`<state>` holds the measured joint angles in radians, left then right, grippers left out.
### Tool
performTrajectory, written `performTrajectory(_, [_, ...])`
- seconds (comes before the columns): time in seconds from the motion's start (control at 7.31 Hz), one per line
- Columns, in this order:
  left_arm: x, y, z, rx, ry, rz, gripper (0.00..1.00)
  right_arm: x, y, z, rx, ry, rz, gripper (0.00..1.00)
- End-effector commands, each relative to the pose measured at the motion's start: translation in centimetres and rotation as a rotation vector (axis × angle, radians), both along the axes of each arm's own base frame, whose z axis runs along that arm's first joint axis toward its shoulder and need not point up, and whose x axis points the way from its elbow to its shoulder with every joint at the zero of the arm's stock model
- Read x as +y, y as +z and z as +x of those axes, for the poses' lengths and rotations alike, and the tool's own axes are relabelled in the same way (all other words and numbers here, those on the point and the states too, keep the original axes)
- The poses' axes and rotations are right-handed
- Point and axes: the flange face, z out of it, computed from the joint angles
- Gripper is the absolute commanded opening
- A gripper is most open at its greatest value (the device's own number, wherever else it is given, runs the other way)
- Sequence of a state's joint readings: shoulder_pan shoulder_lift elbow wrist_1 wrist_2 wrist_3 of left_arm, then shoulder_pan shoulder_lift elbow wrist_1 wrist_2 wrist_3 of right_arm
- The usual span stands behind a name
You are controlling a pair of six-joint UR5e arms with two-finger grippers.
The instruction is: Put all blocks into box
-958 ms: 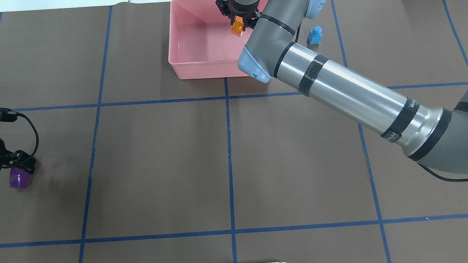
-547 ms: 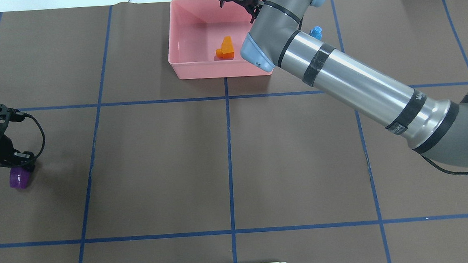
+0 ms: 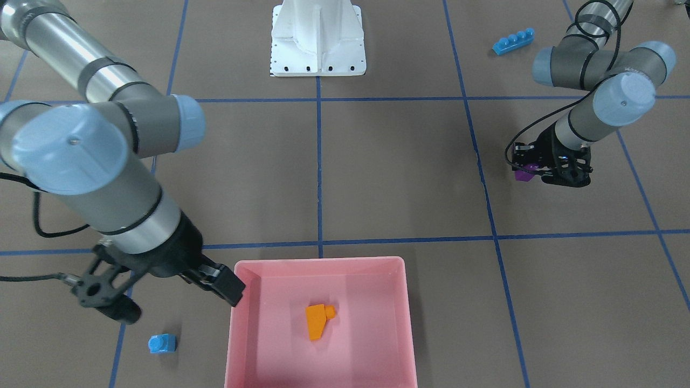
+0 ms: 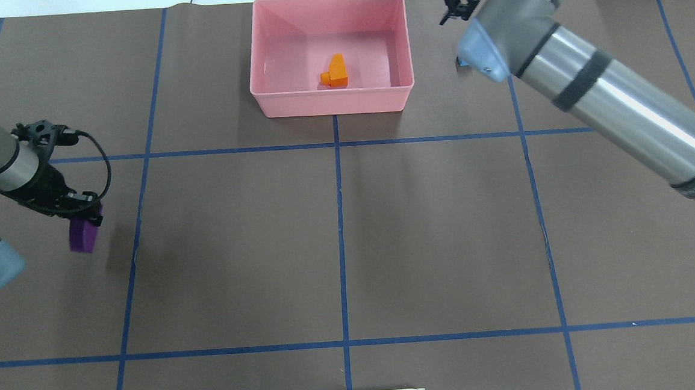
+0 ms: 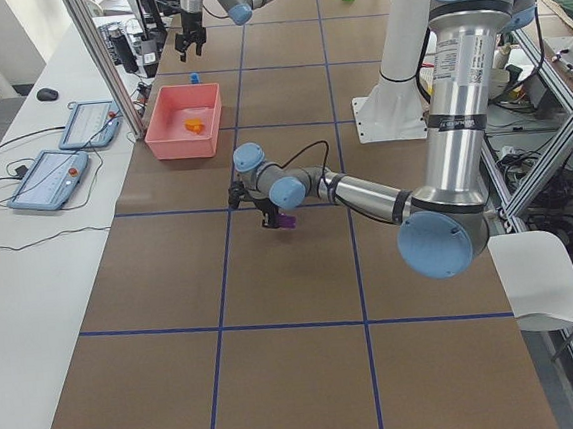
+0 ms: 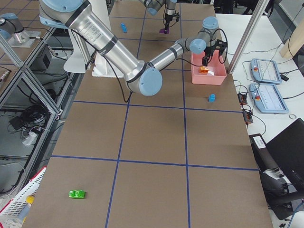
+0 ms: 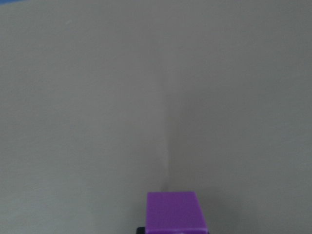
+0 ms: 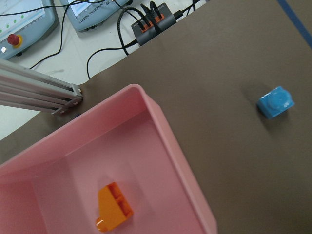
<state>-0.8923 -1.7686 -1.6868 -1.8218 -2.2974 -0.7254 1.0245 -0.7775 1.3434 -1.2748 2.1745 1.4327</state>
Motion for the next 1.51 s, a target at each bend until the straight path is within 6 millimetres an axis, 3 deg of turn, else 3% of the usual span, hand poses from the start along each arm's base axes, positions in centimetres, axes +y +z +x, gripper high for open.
performTrajectory(0.0, [-4.8,-13.5,3.8,0.073,-0.076,-0.026,0.0,5.2,11.8,10.6,0.054,-0.09,0.09,1.0])
performTrajectory(0.27, [-10.6,-24.2,8.3,0.124,-0.191,-0.108,0.0,11.2,23.0,17.4,0.155,-0.187,0.148,1.0])
performTrajectory(0.55, [-16.7,-31.9,12.5,0.113,-0.27,-0.116,0.0,16.8,32.1,25.9,0.204,-0.291,0.207,1.0])
performTrajectory(0.68, [-19.0,-33.8,14.0,0.131,-0.354,-0.122,0.0,19.7,35.8,29.5,0.21,-0.318,0.215,1.0])
performTrajectory(0.82, [-20.8,-32.9,15.2,0.166,-0.421,-0.102,0.0,22.9,39.1,31.9,0.224,-0.343,0.208,1.0])
performTrajectory(0.96, [-21.4,-32.7,17.5,0.16,-0.471,-0.042,0.0,27.0,41.7,32.8,0.231,-0.391,0.204,1.0])
performTrajectory(1.09, [-21.6,-33.2,18.3,0.151,-0.5,-0.011,0.38,31.0,42.9,33.5,0.234,-0.416,0.188,1.0])
performTrajectory(1.23, [-21.6,-33.9,18.3,0.165,-0.501,0.0,0.85,34.5,44.9,34.0,0.236,-0.45,0.162,1.0])
performTrajectory(1.37, [-21.6,-34.1,18.1,0.175,-0.503,0.008,0.99,38.1,47.6,34.6,0.239,-0.515,0.171,1.0])
